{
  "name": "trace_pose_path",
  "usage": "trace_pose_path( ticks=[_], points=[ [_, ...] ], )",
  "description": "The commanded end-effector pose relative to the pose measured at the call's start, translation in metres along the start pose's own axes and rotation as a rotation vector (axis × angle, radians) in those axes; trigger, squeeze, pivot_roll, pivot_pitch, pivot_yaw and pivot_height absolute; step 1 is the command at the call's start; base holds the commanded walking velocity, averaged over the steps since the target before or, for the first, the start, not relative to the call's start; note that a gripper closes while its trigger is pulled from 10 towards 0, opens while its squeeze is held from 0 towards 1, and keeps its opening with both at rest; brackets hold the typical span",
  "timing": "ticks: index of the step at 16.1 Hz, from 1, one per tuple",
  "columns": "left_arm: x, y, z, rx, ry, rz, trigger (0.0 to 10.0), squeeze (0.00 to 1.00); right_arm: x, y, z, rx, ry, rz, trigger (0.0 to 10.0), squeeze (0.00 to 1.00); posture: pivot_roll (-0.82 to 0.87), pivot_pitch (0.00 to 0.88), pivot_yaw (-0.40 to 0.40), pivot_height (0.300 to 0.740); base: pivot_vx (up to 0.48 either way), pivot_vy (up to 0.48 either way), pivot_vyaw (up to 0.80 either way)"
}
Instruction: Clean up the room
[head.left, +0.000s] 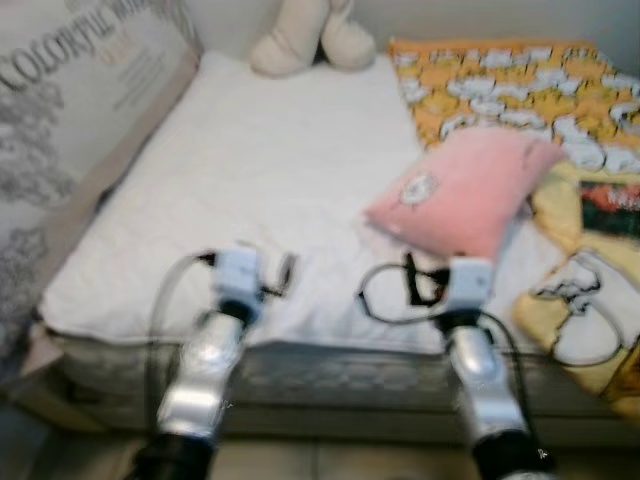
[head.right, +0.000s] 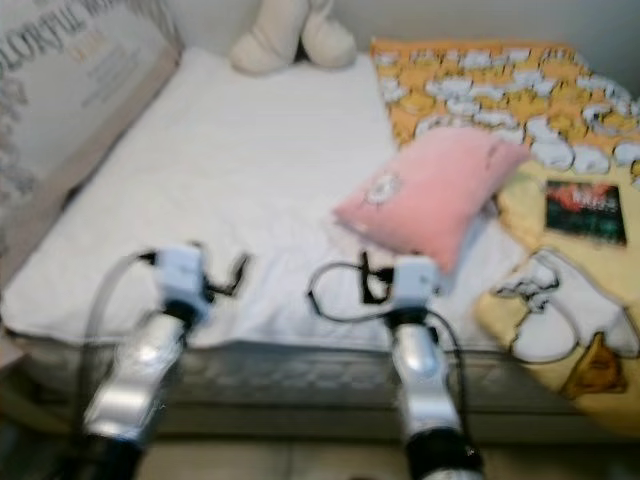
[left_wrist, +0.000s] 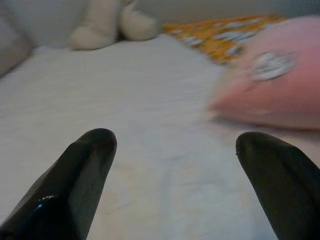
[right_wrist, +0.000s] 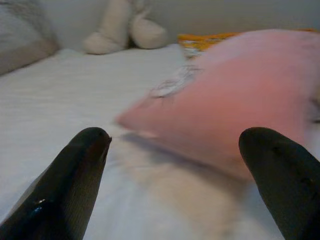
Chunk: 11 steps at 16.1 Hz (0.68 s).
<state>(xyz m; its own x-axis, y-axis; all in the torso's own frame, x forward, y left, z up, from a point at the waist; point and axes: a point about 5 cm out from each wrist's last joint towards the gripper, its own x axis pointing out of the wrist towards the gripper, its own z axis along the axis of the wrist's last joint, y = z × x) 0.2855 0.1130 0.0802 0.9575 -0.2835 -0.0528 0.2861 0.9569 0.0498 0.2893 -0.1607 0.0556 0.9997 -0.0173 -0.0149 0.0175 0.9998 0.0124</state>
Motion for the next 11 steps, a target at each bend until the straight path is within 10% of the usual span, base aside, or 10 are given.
trace_pose_path(
  ticks=[1,11],
  points=[
    [-0.0018,0.0057,0.0062,0.004,-0.028,-0.003,10.0,0.0,0.0017,0.0068,0.002,0.015,-0.009,0.009,10.0,0.0,-0.06,0.0,0.054,0.74,0.0,0.0,0.0],
    [0.0006,0.0118,0.0073,0.005,-0.021,0.047,10.0,0.0,0.0042,0.0086,0.0097,-0.005,-0.046,0.014,10.0,0.0,-0.06,0.0,0.055,0.74,0.024,-0.355,0.0]
  ],
)
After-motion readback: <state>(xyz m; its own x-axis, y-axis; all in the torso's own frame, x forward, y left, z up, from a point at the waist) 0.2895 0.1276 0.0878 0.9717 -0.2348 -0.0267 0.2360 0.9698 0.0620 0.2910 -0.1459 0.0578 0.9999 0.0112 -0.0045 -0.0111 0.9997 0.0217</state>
